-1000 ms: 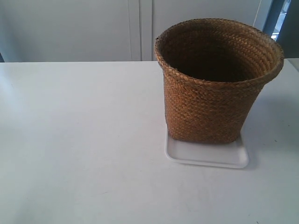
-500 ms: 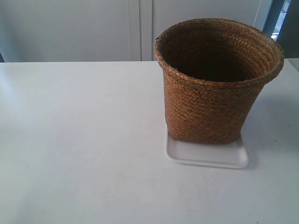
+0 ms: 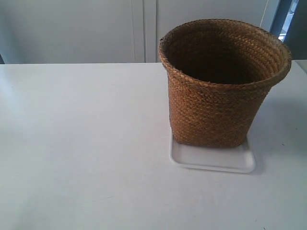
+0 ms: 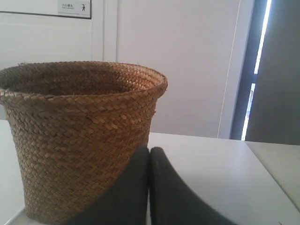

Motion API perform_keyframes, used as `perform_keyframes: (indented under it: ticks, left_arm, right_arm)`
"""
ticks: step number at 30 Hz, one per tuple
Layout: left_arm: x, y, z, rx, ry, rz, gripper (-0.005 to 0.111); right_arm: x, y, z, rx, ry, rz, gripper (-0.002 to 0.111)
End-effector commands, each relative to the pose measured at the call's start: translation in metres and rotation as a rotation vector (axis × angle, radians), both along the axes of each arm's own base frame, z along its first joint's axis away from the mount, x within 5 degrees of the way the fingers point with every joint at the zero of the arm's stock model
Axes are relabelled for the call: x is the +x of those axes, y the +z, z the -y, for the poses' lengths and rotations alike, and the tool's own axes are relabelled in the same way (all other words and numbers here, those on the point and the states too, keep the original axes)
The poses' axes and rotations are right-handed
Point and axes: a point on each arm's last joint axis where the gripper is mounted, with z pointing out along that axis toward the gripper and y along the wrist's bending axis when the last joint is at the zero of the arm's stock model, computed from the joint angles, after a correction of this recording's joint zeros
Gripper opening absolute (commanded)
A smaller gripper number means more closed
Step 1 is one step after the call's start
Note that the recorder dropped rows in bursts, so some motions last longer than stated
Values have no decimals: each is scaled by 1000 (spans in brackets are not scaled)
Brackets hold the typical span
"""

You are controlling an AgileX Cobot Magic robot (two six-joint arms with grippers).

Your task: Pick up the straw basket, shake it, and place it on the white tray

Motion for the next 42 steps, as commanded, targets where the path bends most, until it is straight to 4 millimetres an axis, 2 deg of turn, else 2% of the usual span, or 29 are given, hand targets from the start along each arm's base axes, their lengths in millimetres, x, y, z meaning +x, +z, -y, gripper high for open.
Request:
perform_keyframes:
  ticks: [1,42]
  left_arm:
    - [0,-1,0,-16,5,0,0]
    - [0,-1,0,-16,5,0,0]
  right_arm:
    - [0,-7,0,31,2,-37,0]
    - [0,-8,0,61,7,-41,0]
